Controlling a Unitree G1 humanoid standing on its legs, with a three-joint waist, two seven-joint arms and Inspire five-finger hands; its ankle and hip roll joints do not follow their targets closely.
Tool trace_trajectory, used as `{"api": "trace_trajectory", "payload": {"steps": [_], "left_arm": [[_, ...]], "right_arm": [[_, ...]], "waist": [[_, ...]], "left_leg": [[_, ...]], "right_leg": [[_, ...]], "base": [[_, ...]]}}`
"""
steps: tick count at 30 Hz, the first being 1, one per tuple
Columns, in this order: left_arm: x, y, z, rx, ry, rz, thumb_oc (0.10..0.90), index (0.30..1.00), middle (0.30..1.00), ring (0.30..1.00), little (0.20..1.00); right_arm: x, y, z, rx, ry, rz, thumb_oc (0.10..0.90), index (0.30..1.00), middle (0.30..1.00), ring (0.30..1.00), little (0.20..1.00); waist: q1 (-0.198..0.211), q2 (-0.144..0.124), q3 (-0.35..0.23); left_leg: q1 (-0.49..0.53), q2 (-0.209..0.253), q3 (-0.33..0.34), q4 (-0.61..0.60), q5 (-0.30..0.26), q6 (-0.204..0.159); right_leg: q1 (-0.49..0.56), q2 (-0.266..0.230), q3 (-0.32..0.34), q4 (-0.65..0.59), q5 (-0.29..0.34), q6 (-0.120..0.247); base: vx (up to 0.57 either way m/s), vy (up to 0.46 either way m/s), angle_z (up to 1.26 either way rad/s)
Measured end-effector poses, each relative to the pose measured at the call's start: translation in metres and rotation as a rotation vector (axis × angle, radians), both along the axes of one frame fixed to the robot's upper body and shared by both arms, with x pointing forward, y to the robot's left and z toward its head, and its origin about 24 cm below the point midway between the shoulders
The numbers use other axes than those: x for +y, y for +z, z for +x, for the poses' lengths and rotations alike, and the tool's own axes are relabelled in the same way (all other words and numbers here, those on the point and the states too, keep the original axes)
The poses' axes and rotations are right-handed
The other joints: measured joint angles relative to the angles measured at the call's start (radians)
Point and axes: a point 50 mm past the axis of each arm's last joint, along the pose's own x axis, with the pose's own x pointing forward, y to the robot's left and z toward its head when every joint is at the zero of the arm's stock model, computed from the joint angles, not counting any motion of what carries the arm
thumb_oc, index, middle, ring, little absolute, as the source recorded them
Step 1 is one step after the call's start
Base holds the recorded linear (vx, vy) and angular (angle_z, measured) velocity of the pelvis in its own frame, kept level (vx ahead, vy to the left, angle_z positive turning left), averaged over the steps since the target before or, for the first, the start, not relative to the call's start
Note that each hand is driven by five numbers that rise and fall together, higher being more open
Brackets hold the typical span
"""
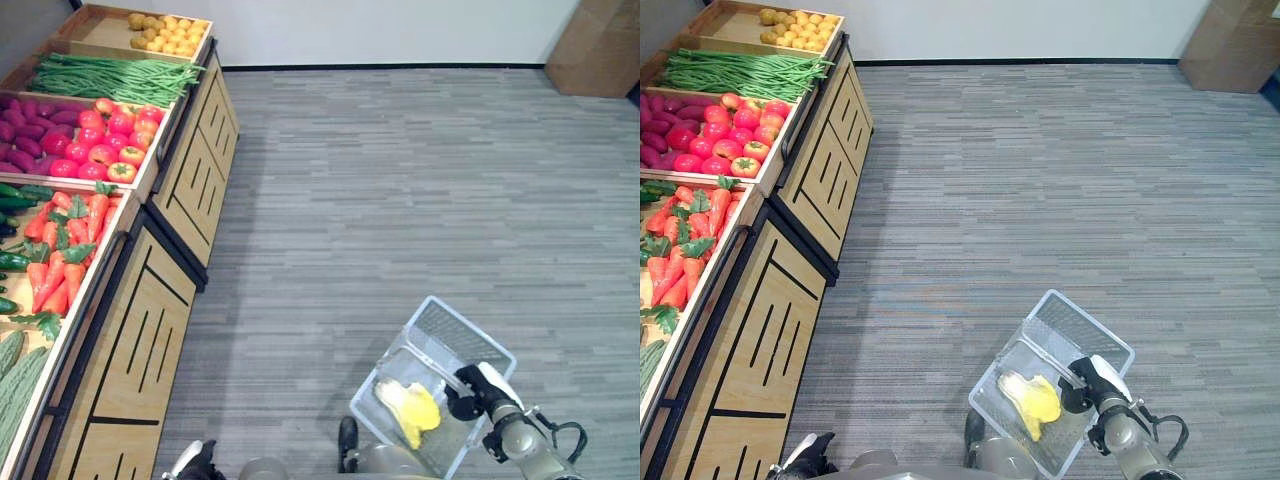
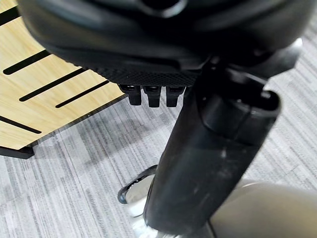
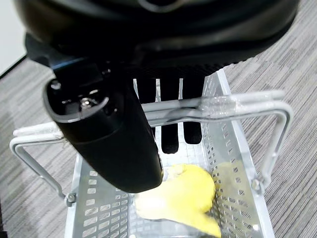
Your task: Get the vegetables into the basket
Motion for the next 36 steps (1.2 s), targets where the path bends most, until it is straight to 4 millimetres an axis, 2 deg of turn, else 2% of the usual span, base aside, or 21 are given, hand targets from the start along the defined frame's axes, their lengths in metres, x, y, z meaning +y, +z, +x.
{"api": "trace_trajectory", "payload": {"steps": [2, 4, 7, 8, 9, 10, 11, 13, 15, 16, 17, 18, 21, 22, 24, 27, 28, 30, 32, 34, 36], "left_arm": [[0.0, 0.001, 0.004, -0.009, -0.004, 0.001, 0.9, 1.0, 1.0, 1.0, 1.0], [0.0, 0.001, 0.007, -0.015, -0.011, 0.002, 0.9, 1.0, 1.0, 1.0, 1.0], [-0.001, 0.001, 0.008, -0.017, -0.013, 0.004, 0.9, 1.0, 1.0, 1.0, 1.0], [-0.002, 0.0, 0.004, -0.006, -0.011, 0.002, 0.9, 1.0, 1.0, 1.0, 1.0], [-0.003, -0.001, 0.0, 0.008, -0.008, 0.002, 0.9, 1.0, 1.0, 1.0, 1.0], [-0.004, -0.001, -0.001, 0.011, -0.007, 0.0, 0.9, 1.0, 1.0, 1.0, 1.0], [-0.004, -0.002, -0.003, 0.016, -0.007, 0.0, 0.9, 1.0, 1.0, 1.0, 1.0], [-0.004, -0.003, -0.007, 0.027, -0.009, -0.001, 0.9, 1.0, 1.0, 1.0, 1.0], [-0.005, -0.003, -0.007, 0.036, -0.024, 0.002, 0.9, 1.0, 1.0, 1.0, 1.0], [-0.006, -0.003, -0.009, 0.046, -0.044, 0.0, 0.9, 1.0, 1.0, 1.0, 1.0], [-0.009, -0.004, -0.011, 0.054, -0.063, -0.005, 0.9, 1.0, 1.0, 1.0, 1.0], [-0.008, -0.004, -0.009, 0.05, -0.076, -0.001, 0.9, 1.0, 1.0, 1.0, 1.0], [0.001, 0.004, 0.016, -0.02, -0.104, 0.029, 0.9, 1.0, 1.0, 1.0, 1.0], [0.005, 0.009, 0.028, -0.054, -0.113, 0.044, 0.9, 1.0, 1.0, 1.0, 1.0], [0.01, 0.015, 0.043, -0.085, -0.142, 0.069, 0.9, 1.0, 1.0, 1.0, 1.0], [0.017, 0.02, 0.05, -0.099, -0.153, 0.1, 0.9, 1.0, 1.0, 1.0, 1.0], [0.017, 0.019, 0.048, -0.09, -0.15, 0.101, 0.9, 1.0, 1.0, 1.0, 1.0], [0.016, 0.017, 0.045, -0.076, -0.155, 0.098, 0.9, 1.0, 1.0, 1.0, 1.0], [0.013, 0.014, 0.042, -0.051, -0.159, 0.096, 0.9, 1.0, 1.0, 1.0, 1.0], [0.011, 0.009, 0.028, -0.003, -0.152, 0.084, 0.9, 1.0, 1.0, 1.0, 1.0], [0.01, 0.006, 0.017, 0.022, -0.147, 0.078, 0.9, 1.0, 1.0, 1.0, 1.0]], "right_arm": [[-0.001, -0.002, -0.004, 0.011, -0.005, -0.002, 0.4, 0.3, 0.3, 0.3, 0.3], [-0.001, -0.003, -0.008, 0.022, -0.009, -0.002, 0.4, 0.3, 0.3, 0.3, 0.3], [0.001, -0.005, -0.008, 0.022, -0.013, 0.004, 0.4, 0.3, 0.3, 0.3, 0.3], [0.004, -0.006, -0.008, 0.02, -0.015, 0.01, 0.4, 0.3, 0.3, 0.3, 0.3], [0.007, -0.008, -0.008, 0.018, -0.018, 0.015, 0.4, 0.3, 0.3, 0.3, 0.3], [0.007, -0.008, -0.009, 0.022, -0.016, 0.015, 0.4, 0.3, 0.3, 0.3, 0.3], [0.008, -0.01, -0.011, 0.029, -0.021, 0.017, 0.4, 0.3, 0.3, 0.3, 0.3], [0.006, -0.016, -0.023, 0.069, -0.043, 0.018, 0.4, 0.3, 0.3, 0.3, 0.3], [0.004, -0.018, -0.031, 0.085, -0.052, 0.017, 0.4, 0.3, 0.3, 0.3, 0.3], [0.003, -0.02, -0.036, 0.101, -0.061, 0.015, 0.4, 0.3, 0.3, 0.3, 0.3], [0.0, -0.019, -0.04, 0.108, -0.072, 0.007, 0.4, 0.3, 0.3, 0.3, 0.3], [0.0, -0.02, -0.038, 0.107, -0.075, 0.007, 0.4, 0.3, 0.3, 0.3, 0.3], [0.007, -0.018, -0.027, 0.086, -0.044, 0.011, 0.4, 0.3, 0.3, 0.3, 0.3], [0.011, -0.017, -0.02, 0.067, -0.037, 0.019, 0.4, 0.3, 0.3, 0.3, 0.3], [0.017, -0.015, -0.011, 0.043, -0.03, 0.034, 0.4, 0.3, 0.3, 0.3, 0.3], [0.029, -0.01, 0.012, -0.007, 0.017, 0.052, 0.4, 0.3, 0.3, 0.3, 0.3], [0.03, -0.009, 0.014, -0.015, 0.02, 0.054, 0.4, 0.3, 0.3, 0.3, 0.3], [0.033, -0.007, 0.016, -0.025, 0.038, 0.057, 0.4, 0.3, 0.3, 0.3, 0.3], [0.037, -0.004, 0.02, -0.046, 0.057, 0.062, 0.4, 0.3, 0.3, 0.3, 0.3], [0.046, -0.006, 0.018, -0.044, 0.092, 0.081, 0.4, 0.3, 0.3, 0.3, 0.3], [0.047, -0.005, 0.02, -0.058, 0.096, 0.084, 0.4, 0.3, 0.3, 0.3, 0.3]], "waist": [[0.003, -0.007, 0.004], [0.0, -0.012, 0.007], [0.02, -0.026, 0.017], [0.036, -0.031, 0.029], [0.044, -0.03, 0.04], [0.063, -0.02, 0.049], [0.067, -0.018, 0.061], [0.072, -0.015, 0.065], [0.063, -0.016, 0.063], [0.054, -0.019, 0.054], [0.05, -0.008, 0.037], [0.048, -0.013, 0.037], [0.045, -0.01, 0.032], [0.048, -0.015, 0.03], [0.05, -0.03, 0.029], [0.056, -0.027, 0.031], [0.054, -0.023, 0.033], [0.057, -0.024, 0.038], [0.042, -0.021, 0.058], [0.028, -0.044, 0.075], [0.022, -0.055, 0.072]], "left_leg": [[-0.021, 0.0, 0.002, 0.034, -0.005, -0.013], [-0.054, -0.017, 0.038, -0.015, -0.03, -0.011], [-0.083, -0.045, 0.061, -0.208, -0.028, 0.005], [-0.093, -0.052, 0.058, -0.283, 0.016, 0.016], [-0.112, -0.053, 0.051, -0.318, 0.05, 0.007], [-0.119, -0.055, 0.048, -0.393, 0.084, 0.009], [-0.127, -0.054, 0.068, -0.426, 0.11, 0.017], [-0.116, -0.033, 0.207, -0.396, 0.121, 0.054], [-0.101, -0.05, 0.214, -0.367, 0.116, 0.094], [-0.076, -0.073, 0.208, -0.375, 0.104, 0.111], [-0.049, -0.086, 0.214, -0.395, 0.112, 0.12], [-0.015, -0.109, 0.23, -0.422, 0.139, 0.129], [0.008, -0.139, 0.252, -0.437, 0.113, 0.17], [0.016, -0.155, 0.246, -0.433, 0.097, 0.193], [0.034, -0.187, 0.243, -0.424, 0.077, 0.22], [0.082, -0.208, 0.228, -0.429, 0.034, 0.274], [0.094, -0.209, 0.226, -0.432, 0.033, 0.274], [0.104, -0.214, 0.215, -0.429, 0.007, 0.288], [0.116, -0.211, 0.194, -0.427, -0.005, 0.283], [0.15, -0.222, 0.172, -0.427, -0.017, 0.267], [0.156, -0.223, 0.145, -0.412, -0.044, 0.255]], "right_leg": [[0.012, -0.001, -0.01, -0.007, 0.0, -0.005], [0.028, -0.006, -0.02, -0.034, -0.016, -0.007], [0.038, -0.005, -0.012, -0.066, -0.007, 0.001], [0.058, 0.004, 0.001, -0.084, -0.003, 0.005], [0.078, 0.013, 0.015, -0.105, -0.004, 0.005], [0.096, 0.024, 0.035, -0.126, -0.009, -0.003], [0.125, 0.028, 0.042, -0.142, -0.01, -0.002], [0.172, 0.026, 0.056, -0.138, -0.041, 0.016], [0.2, 0.007, 0.065, -0.125, -0.063, 0.031], [0.204, -0.018, 0.066, -0.095, -0.093, 0.047], [0.197, -0.03, 0.078, -0.06, -0.12, 0.062], [0.189, -0.056, 0.089, -0.013, -0.143, 0.081], [0.07, -0.098, 0.094, 0.229, -0.171, 0.122], [0.025, -0.122, 0.096, 0.334, -0.198, 0.14], [-0.022, -0.164, 0.105, 0.465, -0.197, 0.168], [-0.075, -0.173, 0.107, 0.552, -0.197, 0.172], [-0.088, -0.166, 0.104, 0.557, -0.199, 0.172], [-0.143, -0.152, 0.102, 0.531, -0.2, 0.168], [-0.192, -0.125, 0.115, 0.417, -0.194, 0.159], [-0.226, -0.123, 0.113, 0.251, -0.102, 0.163], [-0.227, -0.122, 0.128, 0.115, -0.043, 0.168]], "base": [[0.13, -0.015, 0.21], [0.19, 0.032, 0.29], [0.17, 0.06, -0.04], [0.25, 0.097, -0.32], [0.37, 0.191, -0.56], [0.4, 0.277, -0.44], [0.41, 0.33, -0.38], [0.35, 0.34, -0.25], [0.24, 0.273, -0.17], [0.16, 0.226, -0.11], [0.12, 0.216, -0.19], [0.1, 0.215, -0.21], [0.06, 0.16, -0.16], [0.07, 0.187, -0.01], [0.08, 0.146, 0.11], [0.15, 0.121, 0.04], [0.21, 0.072, 0.13], [0.22, 0.011, 0.05], [0.15, -0.022, 0.2], [0.34, -0.072, 0.5], [0.36, -0.089, 0.38]]}}
